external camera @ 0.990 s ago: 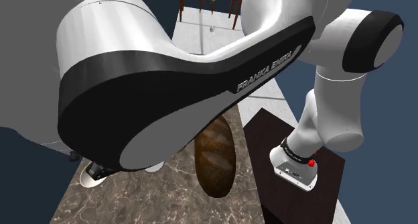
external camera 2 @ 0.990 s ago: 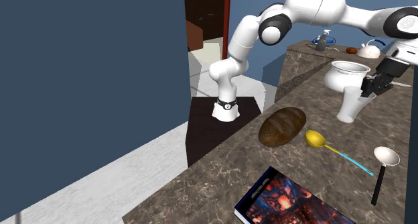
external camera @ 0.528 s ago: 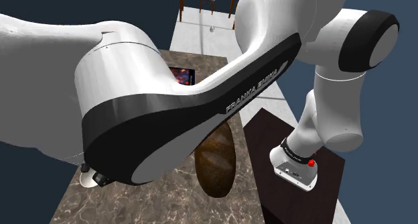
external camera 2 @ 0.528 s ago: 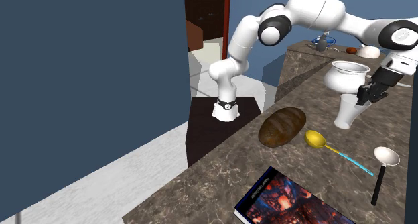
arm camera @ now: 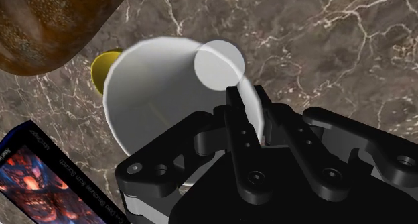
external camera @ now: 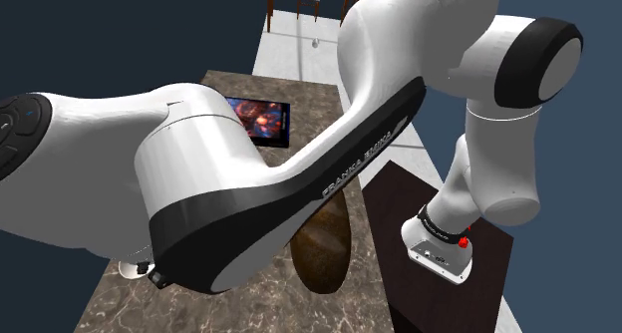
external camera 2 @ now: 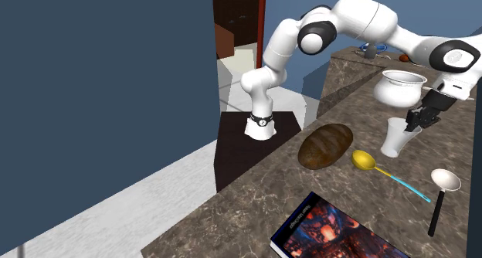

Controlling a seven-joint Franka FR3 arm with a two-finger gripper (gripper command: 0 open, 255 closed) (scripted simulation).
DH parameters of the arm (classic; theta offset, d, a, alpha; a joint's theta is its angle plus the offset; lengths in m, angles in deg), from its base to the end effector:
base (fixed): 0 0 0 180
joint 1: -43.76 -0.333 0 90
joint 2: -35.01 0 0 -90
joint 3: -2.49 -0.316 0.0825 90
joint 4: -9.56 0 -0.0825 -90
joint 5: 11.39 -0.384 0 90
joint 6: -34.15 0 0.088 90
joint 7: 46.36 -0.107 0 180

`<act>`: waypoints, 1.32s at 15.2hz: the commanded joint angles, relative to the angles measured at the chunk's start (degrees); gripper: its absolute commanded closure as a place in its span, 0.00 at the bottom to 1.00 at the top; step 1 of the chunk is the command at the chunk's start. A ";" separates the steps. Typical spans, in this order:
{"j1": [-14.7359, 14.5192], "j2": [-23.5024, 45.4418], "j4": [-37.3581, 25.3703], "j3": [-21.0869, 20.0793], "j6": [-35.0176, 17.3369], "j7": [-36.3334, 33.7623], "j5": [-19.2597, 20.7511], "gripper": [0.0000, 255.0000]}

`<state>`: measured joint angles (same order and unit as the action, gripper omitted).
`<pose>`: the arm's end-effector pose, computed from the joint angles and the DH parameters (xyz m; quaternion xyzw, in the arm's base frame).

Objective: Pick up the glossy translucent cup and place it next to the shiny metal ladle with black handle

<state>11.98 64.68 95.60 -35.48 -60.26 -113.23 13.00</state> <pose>0.3243 0.5694 0.3972 0.9889 0.0571 -0.0003 0.1373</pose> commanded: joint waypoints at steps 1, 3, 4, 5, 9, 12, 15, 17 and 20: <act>0.09 0.31 1.11 0.13 -1.33 -0.36 0.25 1.00; 0.11 0.79 2.01 0.30 -2.57 -0.70 0.58 1.00; 0.11 1.03 2.42 0.40 -3.15 -0.87 0.75 1.00; 0.12 1.03 2.43 0.39 -3.16 -0.87 0.74 1.00; 0.11 1.03 2.42 0.40 -3.16 -0.87 0.75 1.00; 0.11 1.03 2.42 0.40 -3.16 -0.87 0.75 1.00; 0.12 1.02 2.42 0.40 -3.15 -0.87 0.74 0.00; 0.12 1.02 2.42 0.40 -3.15 -0.87 0.74 0.00; -0.99 1.21 -1.70 0.19 0.64 -0.39 0.44 0.00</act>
<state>11.59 65.51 95.92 -35.29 -61.27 -113.80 13.42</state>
